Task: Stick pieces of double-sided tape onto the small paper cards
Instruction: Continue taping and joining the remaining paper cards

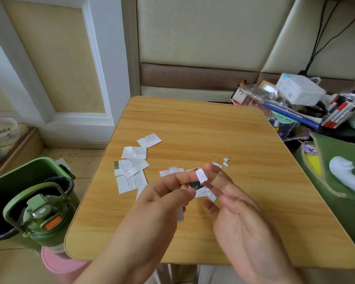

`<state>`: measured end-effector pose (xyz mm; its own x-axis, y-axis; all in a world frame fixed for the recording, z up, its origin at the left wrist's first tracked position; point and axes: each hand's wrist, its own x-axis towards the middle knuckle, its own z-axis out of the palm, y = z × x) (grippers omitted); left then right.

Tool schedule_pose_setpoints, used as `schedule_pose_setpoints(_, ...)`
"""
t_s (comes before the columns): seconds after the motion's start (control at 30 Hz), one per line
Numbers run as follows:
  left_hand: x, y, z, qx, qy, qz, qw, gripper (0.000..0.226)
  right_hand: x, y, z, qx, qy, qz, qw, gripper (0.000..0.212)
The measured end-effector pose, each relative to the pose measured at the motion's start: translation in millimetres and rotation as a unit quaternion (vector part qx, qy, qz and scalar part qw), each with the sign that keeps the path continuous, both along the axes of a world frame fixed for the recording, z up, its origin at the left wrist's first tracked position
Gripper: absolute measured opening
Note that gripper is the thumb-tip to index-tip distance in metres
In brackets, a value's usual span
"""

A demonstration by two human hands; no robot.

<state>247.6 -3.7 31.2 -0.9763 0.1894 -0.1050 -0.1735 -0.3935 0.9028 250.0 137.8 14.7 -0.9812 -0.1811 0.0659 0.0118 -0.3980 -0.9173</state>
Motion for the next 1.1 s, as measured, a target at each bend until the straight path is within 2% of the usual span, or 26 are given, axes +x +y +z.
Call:
schedule_pose_setpoints(0.2, 1.2, -1.7, 3.7, 0.027, -0.031, -0.007, 0.999, 0.037, 2.9, 1.3, -5.1, 0.04, 0.046, -0.007, 0.998, 0.045)
schedule_pose_setpoints(0.3, 2.2, -5.0, 1.9, 0.05, -0.057, -0.027, 0.997, 0.047, 1.7, 5.2, -12.8, 0.135, 0.106, -0.034, 0.985, 0.041)
schedule_pose_setpoints(0.43, 2.3, -8.6, 4.7, 0.096, -0.1, -0.057, 0.989, 0.046, -0.6, 10.4, -13.3, 0.22, 0.142, -0.048, 0.964, 0.037)
schedule_pose_setpoints(0.63, -0.4, -15.7, 5.0, 0.111, -0.126, -0.068, 0.983, 0.041, -6.1, 15.0, -7.4, 0.341, 0.205, -0.062, 0.915, 0.04)
schedule_pose_setpoints(0.77, -0.5, -19.3, 5.7, 0.104, -0.129, -0.084, 0.983, 0.041, -11.2, 19.6, -8.6, 0.413, 0.264, -0.089, 0.867, 0.045)
schedule_pose_setpoints(0.87, -1.9, -18.5, 6.1, 0.101, -0.137, -0.081, 0.982, 0.047, -14.7, 23.0, -10.1, 0.45, 0.29, -0.103, 0.838, 0.05)
schedule_pose_setpoints(1.1, -3.2, -20.9, 7.5, 0.103, -0.133, -0.087, 0.982, 0.037, -21.7, 29.8, -17.0, 0.533, 0.351, -0.128, 0.759, 0.057)
